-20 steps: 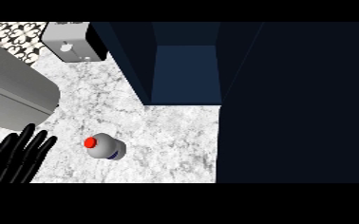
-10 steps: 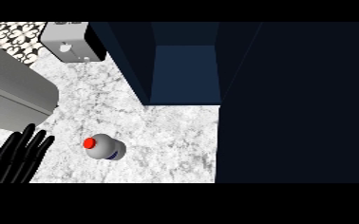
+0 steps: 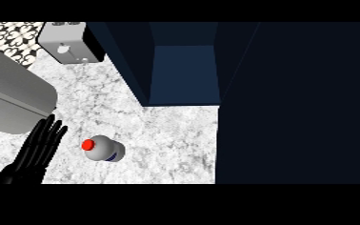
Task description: Pick up the bottled water, place it into the cabinet and close the cabinet
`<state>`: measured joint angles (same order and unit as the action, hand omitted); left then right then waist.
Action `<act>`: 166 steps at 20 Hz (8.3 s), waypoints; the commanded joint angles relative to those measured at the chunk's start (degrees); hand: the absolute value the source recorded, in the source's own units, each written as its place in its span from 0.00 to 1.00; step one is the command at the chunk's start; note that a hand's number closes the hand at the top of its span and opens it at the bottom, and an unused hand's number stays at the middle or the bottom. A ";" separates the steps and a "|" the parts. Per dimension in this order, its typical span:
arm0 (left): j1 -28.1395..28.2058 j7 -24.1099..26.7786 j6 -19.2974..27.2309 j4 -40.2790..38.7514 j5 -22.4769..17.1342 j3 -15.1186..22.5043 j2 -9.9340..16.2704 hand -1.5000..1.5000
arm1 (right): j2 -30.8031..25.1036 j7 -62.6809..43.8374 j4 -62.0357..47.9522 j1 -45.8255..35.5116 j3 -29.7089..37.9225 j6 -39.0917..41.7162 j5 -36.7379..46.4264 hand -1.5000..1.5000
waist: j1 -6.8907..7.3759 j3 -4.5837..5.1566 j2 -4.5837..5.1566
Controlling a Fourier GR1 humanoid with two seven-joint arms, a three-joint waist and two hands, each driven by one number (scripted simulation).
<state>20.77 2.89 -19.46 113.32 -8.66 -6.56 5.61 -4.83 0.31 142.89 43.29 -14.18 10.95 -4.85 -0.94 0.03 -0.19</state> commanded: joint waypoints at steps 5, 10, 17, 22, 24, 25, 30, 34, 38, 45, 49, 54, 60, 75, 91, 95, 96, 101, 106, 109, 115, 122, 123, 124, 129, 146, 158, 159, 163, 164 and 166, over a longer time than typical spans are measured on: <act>-7.96 11.48 1.42 -19.47 6.94 -1.43 -0.96 0.00 | -1.20 0.50 8.72 7.08 -0.85 1.38 -1.13 0.00 | -0.21 0.03 0.05; -13.83 17.45 2.73 -33.22 7.89 -2.61 -2.26 0.00 | -2.33 3.89 6.32 7.77 1.11 3.01 -2.86 0.00 | -0.26 0.03 0.15; -14.71 32.07 4.60 -48.05 13.05 -3.71 -1.68 0.00 | -3.41 3.99 8.38 10.56 1.49 3.65 -5.16 0.00 | -0.03 0.05 0.20; -19.72 34.88 -3.66 -57.96 8.91 -5.22 1.42 0.00 | -3.66 10.25 5.97 14.91 2.73 6.26 -4.66 0.00 | -0.64 0.03 -0.01; -24.37 33.89 -4.24 -62.94 9.91 -4.39 1.39 0.00 | -2.45 7.88 7.25 15.11 -2.53 5.04 -0.80 0.00 | -0.64 0.09 0.16; -24.28 36.15 -3.97 -64.82 10.46 -3.93 0.27 0.00 | -3.02 9.94 7.32 16.02 -0.23 5.46 -1.40 0.00 | -0.70 0.07 0.11; -26.53 43.04 -5.46 -73.19 10.90 -4.32 -0.10 0.00 | -3.80 8.47 9.20 15.80 1.84 5.56 -5.36 0.00 | -0.19 0.07 0.22; -30.61 45.31 -3.85 -77.65 9.57 -5.98 -0.83 1.00 | -2.93 10.27 6.67 16.21 1.50 5.57 -3.13 0.00 | -0.11 0.06 0.21; -31.75 43.55 -3.51 -78.81 7.78 -6.24 -2.83 1.00 | -3.64 9.26 8.32 16.29 2.06 6.06 -4.45 0.00 | 0.09 0.03 0.17; -30.83 50.18 -4.32 -83.92 5.62 -8.04 -3.06 1.00 | -2.01 14.39 2.33 16.32 -0.16 6.34 -0.39 0.00 | -0.22 0.07 0.17; -32.70 48.43 2.60 -82.53 0.96 -10.67 -5.43 1.00 | -1.95 8.80 7.32 15.34 -1.90 4.54 -1.66 0.00 | 0.38 0.09 0.33; -31.42 51.94 4.31 -81.03 -0.64 -4.61 -5.46 1.00 | -2.00 10.70 4.93 15.98 -3.12 4.56 1.53 0.00 | 0.14 0.04 0.05; -33.58 46.30 3.79 -77.13 -6.02 -0.39 -5.54 1.00 | -1.95 13.73 3.92 18.69 -2.84 5.68 0.62 0.00 | 0.06 -0.02 -0.09; -38.52 30.12 31.23 -54.58 -15.62 22.43 -5.60 1.00 | -2.52 11.77 4.67 17.11 1.51 6.01 -4.51 0.00 | 0.22 -0.08 -0.25; -64.93 17.20 53.16 -67.15 -22.37 32.27 -5.60 1.00 | -2.40 12.05 3.38 14.02 5.59 8.48 -7.18 0.00 | -1.18 -0.01 0.43; -71.85 19.33 51.47 -77.75 -24.07 26.93 -5.60 1.00 | -3.82 10.24 2.02 10.80 10.52 8.53 -10.43 0.00 | -1.75 -0.02 0.86; -72.20 20.30 51.06 -78.90 -26.04 27.35 -5.60 1.00 | -2.17 12.66 0.56 12.07 7.93 8.93 -7.97 0.00 | -2.40 -0.01 0.78; -77.84 18.92 52.97 -88.94 -19.17 29.88 -4.17 1.00 | -1.63 11.11 0.65 9.89 8.42 8.50 -8.78 0.00 | -2.10 -0.05 1.05; -81.44 20.38 56.04 -97.73 -20.36 25.30 -4.99 1.00 | -2.09 13.39 -0.40 9.96 8.94 10.88 -8.48 0.00 | -3.34 -0.01 1.39; -80.33 24.13 55.00 -99.21 -22.61 21.69 -3.63 1.00 | -3.20 12.24 1.16 10.88 10.92 11.58 -10.70 0.00 | -3.76 0.06 1.85; -85.95 23.43 56.07 -104.84 -20.66 21.83 -1.93 1.00 | -1.11 12.96 -3.79 5.92 10.02 10.31 -7.90 0.00 | -3.48 0.00 2.11; -86.64 28.74 61.27 -108.13 -17.47 23.58 -3.58 0.00 | -2.45 13.25 -1.30 9.57 10.99 12.78 -10.07 0.00 | -4.69 0.05 2.21; -87.39 28.80 62.55 -108.33 -18.26 22.54 -3.27 0.00 | -1.98 12.98 -1.77 8.59 9.35 12.38 -7.12 0.00 | -4.87 0.09 2.50; -89.31 26.63 61.41 -108.80 -17.80 22.93 -3.25 0.00 | -3.01 14.48 -3.13 9.58 11.53 13.92 -9.16 0.00 | -4.68 0.01 1.95; -88.93 28.23 56.78 -109.05 -17.72 22.61 -2.87 0.00 | -2.30 14.29 -2.74 9.35 8.85 14.31 -7.81 0.00 | -5.40 0.08 2.49; -86.84 36.86 42.00 -98.68 -23.00 17.58 -5.54 0.00 | -0.73 10.54 -0.27 8.74 6.15 13.22 -7.04 0.00 | -1.42 0.02 0.61; -70.22 34.23 38.65 -78.71 -27.50 28.09 -5.60 0.00 | 0.23 7.80 5.55 15.18 1.91 11.53 -4.45 0.00 | -0.16 0.07 -0.27; -70.73 31.47 37.70 -76.54 -27.79 27.86 -5.60 0.00 | 0.84 11.95 0.63 14.04 2.77 12.29 -3.05 0.00 | 0.18 0.01 -0.36; -63.52 30.40 36.06 -66.06 -30.24 32.39 -5.60 0.00 | -0.27 12.12 2.26 15.40 3.75 12.72 -4.72 0.00 | 0.67 0.01 -0.56; -59.36 32.09 35.27 -62.65 -28.64 33.51 -5.60 0.00 | 0.04 11.53 2.53 15.48 3.96 11.74 -4.51 0.00 | 1.76 0.02 -0.74; -58.82 30.12 36.59 -57.77 -27.97 34.10 -5.60 0.00 | 0.60 9.80 1.43 11.56 4.04 9.98 -4.20 0.00 | 1.72 0.00 -0.31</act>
<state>-42.30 34.99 17.35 46.68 -36.86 25.27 0.00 -4.26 13.56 139.02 55.52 -10.39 22.74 -9.42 0.17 0.04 -0.60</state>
